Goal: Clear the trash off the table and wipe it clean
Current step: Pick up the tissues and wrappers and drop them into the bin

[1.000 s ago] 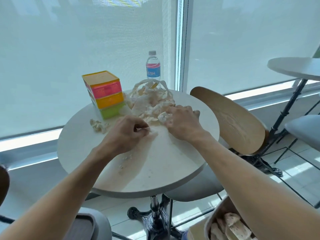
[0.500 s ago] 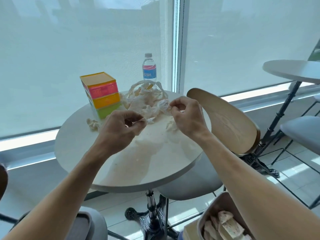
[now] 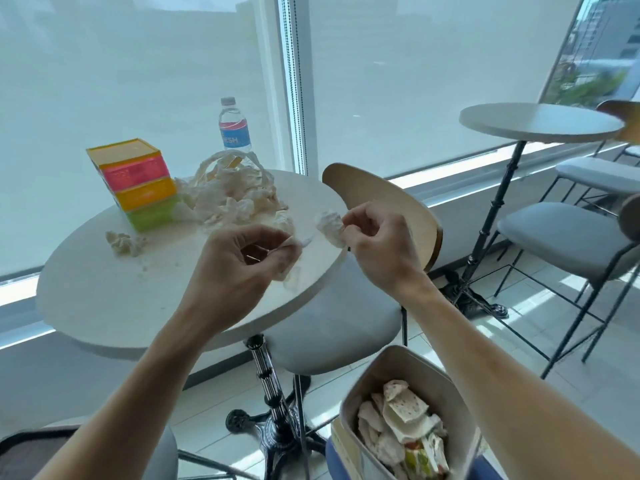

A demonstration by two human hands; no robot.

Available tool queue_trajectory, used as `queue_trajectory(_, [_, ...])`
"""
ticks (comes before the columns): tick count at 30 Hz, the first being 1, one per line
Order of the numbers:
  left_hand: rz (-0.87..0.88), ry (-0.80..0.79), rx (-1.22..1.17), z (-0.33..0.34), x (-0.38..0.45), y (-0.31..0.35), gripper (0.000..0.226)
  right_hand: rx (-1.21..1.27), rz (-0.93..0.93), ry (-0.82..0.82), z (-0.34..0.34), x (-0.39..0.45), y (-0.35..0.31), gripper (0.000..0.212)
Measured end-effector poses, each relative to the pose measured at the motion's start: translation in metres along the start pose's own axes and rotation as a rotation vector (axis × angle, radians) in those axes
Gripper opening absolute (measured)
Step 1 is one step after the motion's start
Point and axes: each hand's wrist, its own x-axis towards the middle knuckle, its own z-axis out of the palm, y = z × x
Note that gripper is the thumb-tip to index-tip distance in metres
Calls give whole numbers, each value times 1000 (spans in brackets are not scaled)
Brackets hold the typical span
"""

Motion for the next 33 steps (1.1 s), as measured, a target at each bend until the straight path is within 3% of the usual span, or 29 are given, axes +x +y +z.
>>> queue_trajectory(13, [-53,-168,-78,84,-36,25,7,-189,273,-103,-75,-81,91,6])
queue_trajectory(18, [-90,-215,-61,115,-47,18,5,-339,402,-298,-96,-105,119,14])
queue_trajectory(27, [-230,-341,62,166,-66,-19,4,-303,407,-271,-130,-103,118,16])
queue_trajectory(33, [-297,-461,222,174,-69,-42,19,-257,351,-274,-128,-102,108,12])
